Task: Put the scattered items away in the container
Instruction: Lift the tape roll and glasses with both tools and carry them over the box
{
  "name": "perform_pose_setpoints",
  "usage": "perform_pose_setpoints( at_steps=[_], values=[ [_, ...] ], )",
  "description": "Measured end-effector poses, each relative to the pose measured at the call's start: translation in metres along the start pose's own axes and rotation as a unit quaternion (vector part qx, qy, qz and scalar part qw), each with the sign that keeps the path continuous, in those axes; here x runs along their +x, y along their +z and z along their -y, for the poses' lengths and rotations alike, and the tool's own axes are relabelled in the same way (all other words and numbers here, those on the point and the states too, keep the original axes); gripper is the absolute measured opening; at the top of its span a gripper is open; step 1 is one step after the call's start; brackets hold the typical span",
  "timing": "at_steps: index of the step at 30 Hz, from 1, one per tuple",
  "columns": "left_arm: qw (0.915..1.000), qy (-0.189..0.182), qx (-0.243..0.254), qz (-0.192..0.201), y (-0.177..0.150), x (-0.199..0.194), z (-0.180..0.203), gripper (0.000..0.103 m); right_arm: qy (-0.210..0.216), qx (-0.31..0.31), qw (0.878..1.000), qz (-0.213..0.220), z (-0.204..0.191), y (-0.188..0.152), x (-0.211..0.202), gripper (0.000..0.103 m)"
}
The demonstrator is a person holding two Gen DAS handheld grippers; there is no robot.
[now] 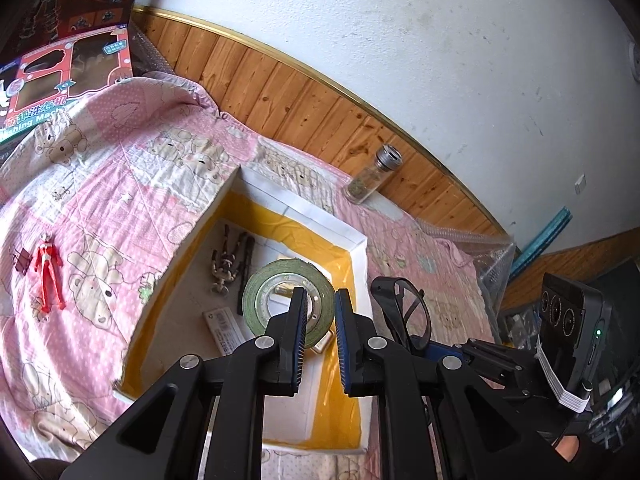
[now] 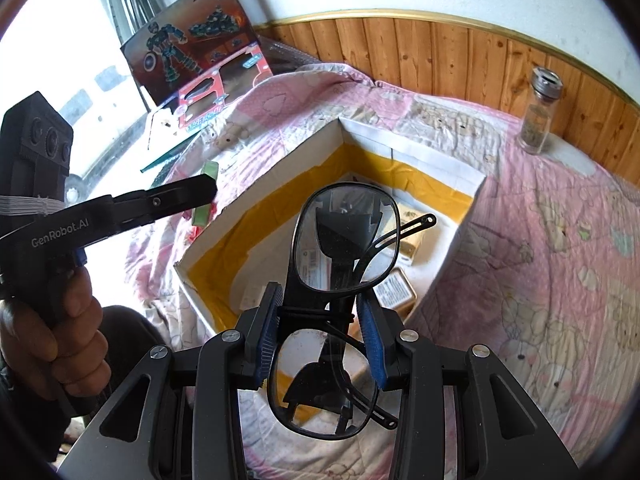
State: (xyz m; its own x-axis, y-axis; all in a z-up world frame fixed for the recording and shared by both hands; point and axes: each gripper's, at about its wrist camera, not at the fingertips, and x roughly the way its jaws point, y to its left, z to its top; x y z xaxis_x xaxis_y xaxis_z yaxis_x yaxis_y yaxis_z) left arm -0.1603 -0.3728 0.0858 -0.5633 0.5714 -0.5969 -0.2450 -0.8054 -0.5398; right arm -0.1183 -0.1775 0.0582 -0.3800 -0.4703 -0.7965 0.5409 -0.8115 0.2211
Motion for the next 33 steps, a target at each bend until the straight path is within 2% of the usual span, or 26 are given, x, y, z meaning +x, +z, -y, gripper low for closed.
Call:
perform_pose_setpoints(
  at_steps=[6, 10, 20, 26, 33],
  values=[
    [0.9999, 0.009, 0.000, 0.012, 0.015, 0.000, -0.010, 0.014, 0.002, -0.004, 1.000, -0.008, 0.001, 0.013, 0.016, 0.040],
    [0.9999, 0.012, 0.001, 0.007, 0.018, 0.004, -0.015, 0.014, 0.002, -0.006, 1.000, -0.017, 0.003, 0.019, 0.028, 0.040],
    [0.9975, 0.039, 0.030, -0.050, -0.002, 0.041, -0.020, 0.014, 0.004, -0.005, 0.999, -0.054, 0.007, 0.032, 0.066, 0.040],
    [0.9926, 0.072, 0.052, -0.082, -0.012, 0.063, -0.025, 0.014, 0.009, 0.003, 0.997, -0.083, 0.014, 0.035, 0.091, 0.040],
    [0.9873, 0.093, 0.064, -0.112, -0.019, 0.079, -0.029, 0.014, 0.008, 0.018, 0.994, -0.108, 0.023, 0.042, 0.111, 0.040]
  ],
)
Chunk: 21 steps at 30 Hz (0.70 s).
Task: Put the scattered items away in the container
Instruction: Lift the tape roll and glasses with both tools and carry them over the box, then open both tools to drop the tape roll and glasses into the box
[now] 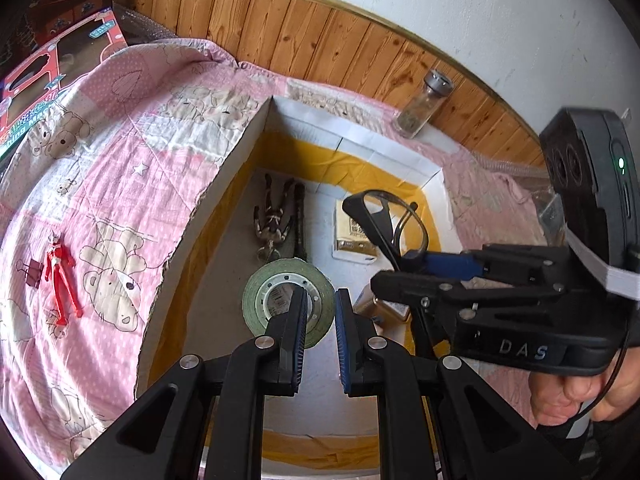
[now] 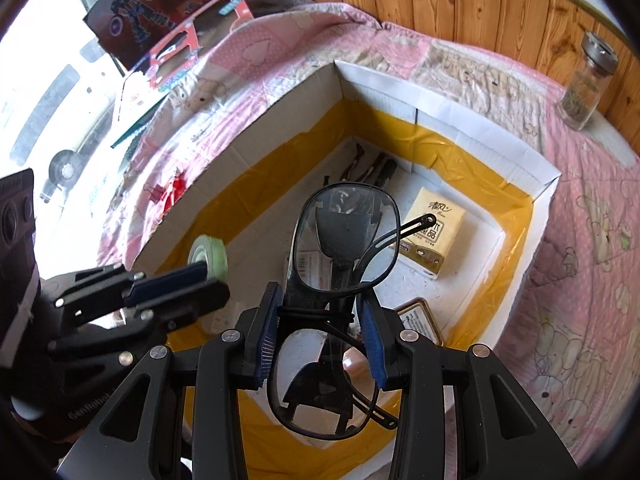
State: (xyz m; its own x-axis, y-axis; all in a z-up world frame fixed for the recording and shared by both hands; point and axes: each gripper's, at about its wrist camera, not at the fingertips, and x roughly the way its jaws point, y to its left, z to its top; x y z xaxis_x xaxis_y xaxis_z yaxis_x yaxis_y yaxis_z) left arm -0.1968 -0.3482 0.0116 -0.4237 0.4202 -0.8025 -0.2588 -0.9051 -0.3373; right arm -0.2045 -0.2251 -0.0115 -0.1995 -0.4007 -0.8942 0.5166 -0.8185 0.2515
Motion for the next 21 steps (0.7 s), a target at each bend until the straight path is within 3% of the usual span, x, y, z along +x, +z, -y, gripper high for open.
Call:
perform_pose_setpoints(
  at_steps=[16, 20, 21],
  values=[
    [0.9981, -0.014, -0.026, -0.054, 0.000, 0.021, -0.017, 0.015, -0.004, 0.054, 0.998, -0.034, 0.030, 0.030, 0.034, 0.043],
    [0.9966, -0.010, -0.056, -0.059, 0.001, 0.026, -0.027, 0.038, -0.012, 0.069, 0.997, -0.029, 0.038, 0.035, 0.038, 0.048],
    [0.9965, -0.010, -0.061, -0.056, 0.001, 0.023, -0.030, 0.038, -0.009, 0.069, 0.997, -0.028, 0.039, 0.034, 0.037, 0.049]
  ],
)
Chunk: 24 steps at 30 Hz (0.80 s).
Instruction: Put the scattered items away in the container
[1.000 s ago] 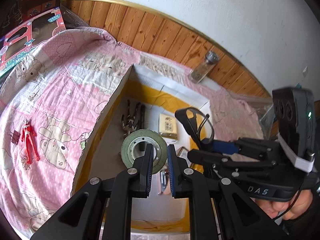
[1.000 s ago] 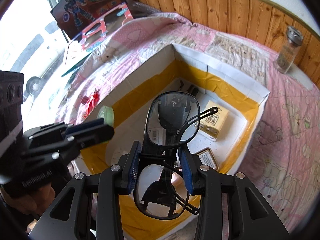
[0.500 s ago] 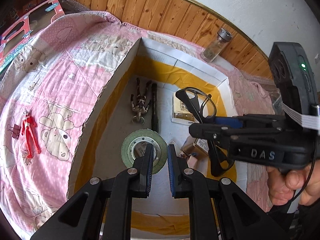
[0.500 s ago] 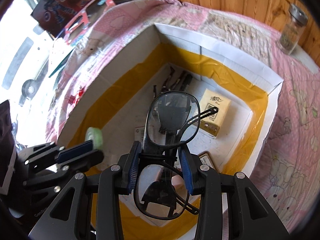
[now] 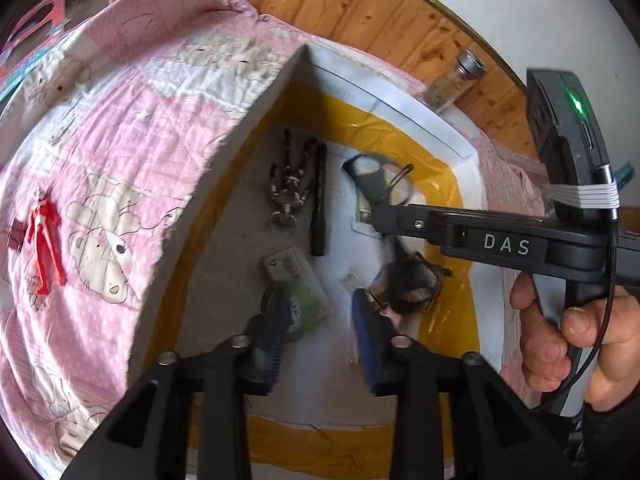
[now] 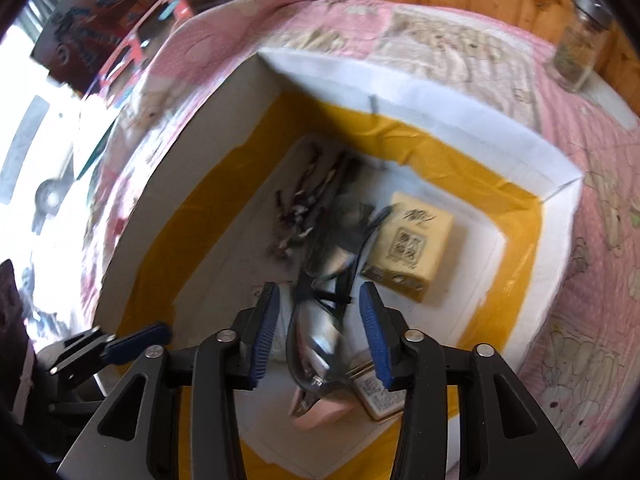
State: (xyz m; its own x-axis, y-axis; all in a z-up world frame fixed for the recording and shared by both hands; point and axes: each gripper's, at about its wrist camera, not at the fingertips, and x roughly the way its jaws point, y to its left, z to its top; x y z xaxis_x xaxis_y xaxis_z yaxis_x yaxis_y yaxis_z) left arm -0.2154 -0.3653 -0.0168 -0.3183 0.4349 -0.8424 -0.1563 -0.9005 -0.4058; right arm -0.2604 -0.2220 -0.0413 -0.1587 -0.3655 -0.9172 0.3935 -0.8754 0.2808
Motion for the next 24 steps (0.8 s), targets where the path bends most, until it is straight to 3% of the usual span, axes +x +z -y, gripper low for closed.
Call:
perform_pose_setpoints(
  at_steps=[7, 13, 18, 24],
  values=[
    [0.9996, 0.000, -0.004, 0.029, 0.000, -0.028, -0.004, 0.038, 0.003, -0.018, 1.000, 0.009, -0.001, -0.014, -0.020, 0.050],
    [0.9994, 0.006, 0.017, 0.030, -0.011, -0.038, 0.011, 0.038, -0.006, -0.046, 0.999, 0.023, -0.007, -0.037, -0.045, 0.050],
    [0.9986, 0.014, 0.042, 0.030, -0.031, -0.046, 0.034, 0.038, -0.033, -0.091, 0.994, 0.046, -0.019, -0.070, -0.072, 0.050],
    [0.9959, 0.028, 0.075, 0.042, -0.055, -0.063, 0.064, 0.039, -0.095, -0.153, 0.980, 0.083, -0.036, -0.116, -0.105, 0.052]
  ],
)
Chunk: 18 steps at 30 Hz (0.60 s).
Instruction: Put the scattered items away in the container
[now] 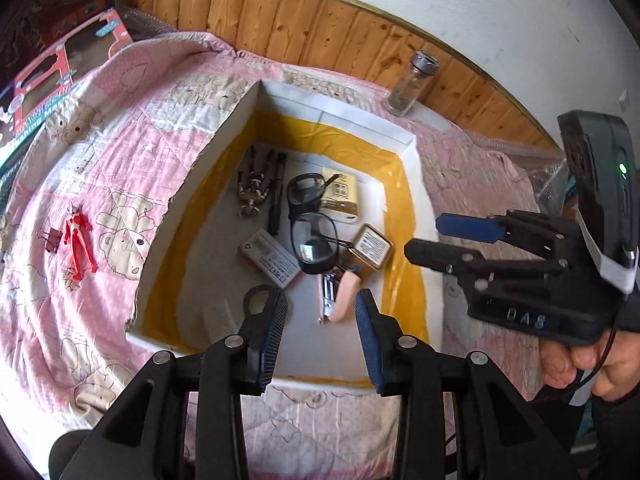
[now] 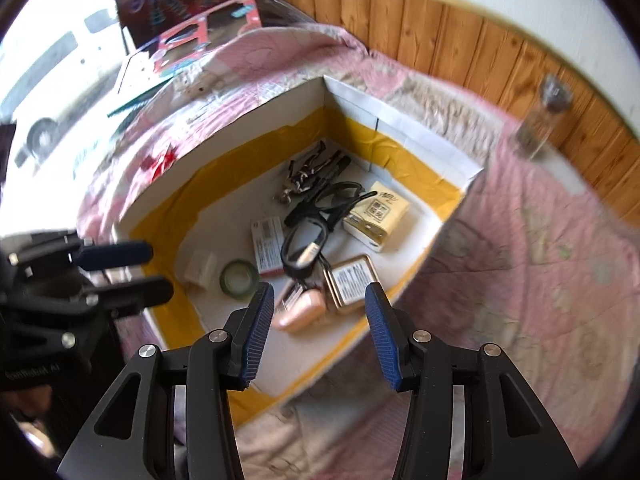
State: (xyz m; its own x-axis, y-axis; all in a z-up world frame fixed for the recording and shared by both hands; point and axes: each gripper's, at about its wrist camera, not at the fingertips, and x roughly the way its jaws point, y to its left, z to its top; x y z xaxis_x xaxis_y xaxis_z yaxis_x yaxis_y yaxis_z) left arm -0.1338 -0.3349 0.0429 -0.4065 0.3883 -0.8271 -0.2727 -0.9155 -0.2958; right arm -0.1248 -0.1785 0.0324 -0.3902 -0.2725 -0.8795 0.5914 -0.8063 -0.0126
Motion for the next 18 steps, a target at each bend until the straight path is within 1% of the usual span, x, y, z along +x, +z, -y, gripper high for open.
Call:
perform_pose_setpoints(
  at_steps=[1, 2, 3, 5, 8, 11, 14, 18],
  values=[
    [1.0000, 0.002, 0.004, 0.003, -0.002, -0.004, 0.005, 0.039, -0.014, -0.007, 1.000, 0.000, -0.002, -0.004, -0.004, 0.054],
    [1.0000, 0.003, 0.007, 0.006, -0.005, -0.008, 0.010, 0.039, -0.031, -0.014, 0.999, 0.000, -0.004, -0.009, -0.009, 0.055],
    [0.9999, 0.006, 0.012, 0.009, -0.008, -0.013, 0.015, 0.040, -0.039, -0.017, 0.999, 0.001, -0.006, -0.014, -0.013, 0.055],
    [0.9995, 0.014, 0.023, 0.017, -0.012, -0.021, 0.025, 0.040, -0.029, -0.009, 1.000, -0.002, -0.005, -0.022, -0.019, 0.055],
    [0.9989, 0.019, 0.035, 0.025, -0.019, -0.031, 0.037, 0.041, -0.007, 0.016, 1.000, -0.022, 0.000, -0.032, -0.021, 0.055],
    [0.9986, 0.016, 0.041, 0.029, -0.023, -0.037, 0.046, 0.041, -0.004, 0.024, 0.999, -0.032, 0.002, -0.038, -0.022, 0.055],
    [0.9984, 0.012, 0.043, 0.033, -0.027, -0.042, 0.054, 0.041, 0.010, 0.028, 0.999, -0.031, 0.001, -0.041, -0.026, 0.055],
    [0.9982, 0.009, 0.045, 0.037, -0.028, -0.045, 0.057, 0.041, 0.006, 0.018, 1.000, -0.022, -0.007, -0.040, -0.033, 0.055]
  ],
)
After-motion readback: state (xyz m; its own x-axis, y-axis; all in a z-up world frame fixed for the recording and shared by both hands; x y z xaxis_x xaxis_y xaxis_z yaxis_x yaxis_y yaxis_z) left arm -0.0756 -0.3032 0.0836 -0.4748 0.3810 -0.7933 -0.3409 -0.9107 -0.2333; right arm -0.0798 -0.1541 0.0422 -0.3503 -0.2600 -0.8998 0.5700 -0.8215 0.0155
